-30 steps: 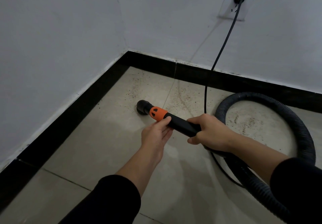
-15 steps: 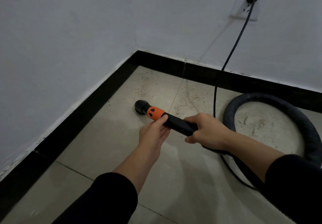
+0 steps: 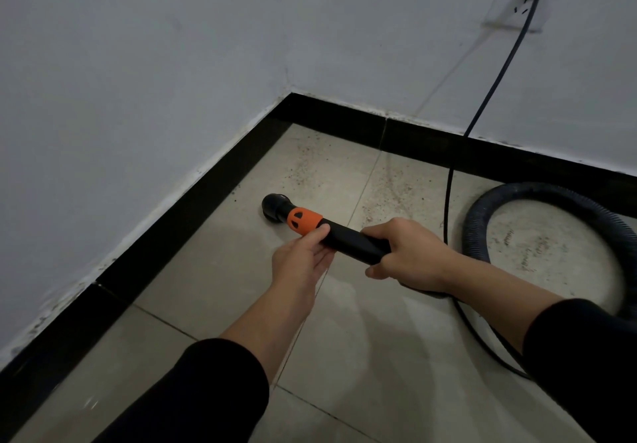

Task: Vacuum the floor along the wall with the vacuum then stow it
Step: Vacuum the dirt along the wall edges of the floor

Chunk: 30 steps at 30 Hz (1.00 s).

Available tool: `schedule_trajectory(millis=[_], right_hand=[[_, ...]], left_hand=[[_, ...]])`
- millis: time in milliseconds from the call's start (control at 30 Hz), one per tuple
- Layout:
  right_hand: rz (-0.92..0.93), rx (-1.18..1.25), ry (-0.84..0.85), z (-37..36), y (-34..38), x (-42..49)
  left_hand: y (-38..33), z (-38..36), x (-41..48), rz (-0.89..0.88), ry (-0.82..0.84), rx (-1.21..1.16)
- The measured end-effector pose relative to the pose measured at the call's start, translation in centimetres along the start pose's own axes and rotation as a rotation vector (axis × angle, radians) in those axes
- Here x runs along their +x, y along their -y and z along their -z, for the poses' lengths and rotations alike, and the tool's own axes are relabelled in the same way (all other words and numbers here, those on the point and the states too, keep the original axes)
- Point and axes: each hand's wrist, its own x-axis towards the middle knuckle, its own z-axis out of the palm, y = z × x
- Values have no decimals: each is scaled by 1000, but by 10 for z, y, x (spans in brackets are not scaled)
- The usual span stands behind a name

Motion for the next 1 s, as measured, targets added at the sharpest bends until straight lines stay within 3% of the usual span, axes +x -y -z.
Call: schedule_trajectory(millis=[1000], right_hand=[[-91, 80, -7, 24, -23, -35]], left_hand=[[22, -31, -16, 37, 50, 48]])
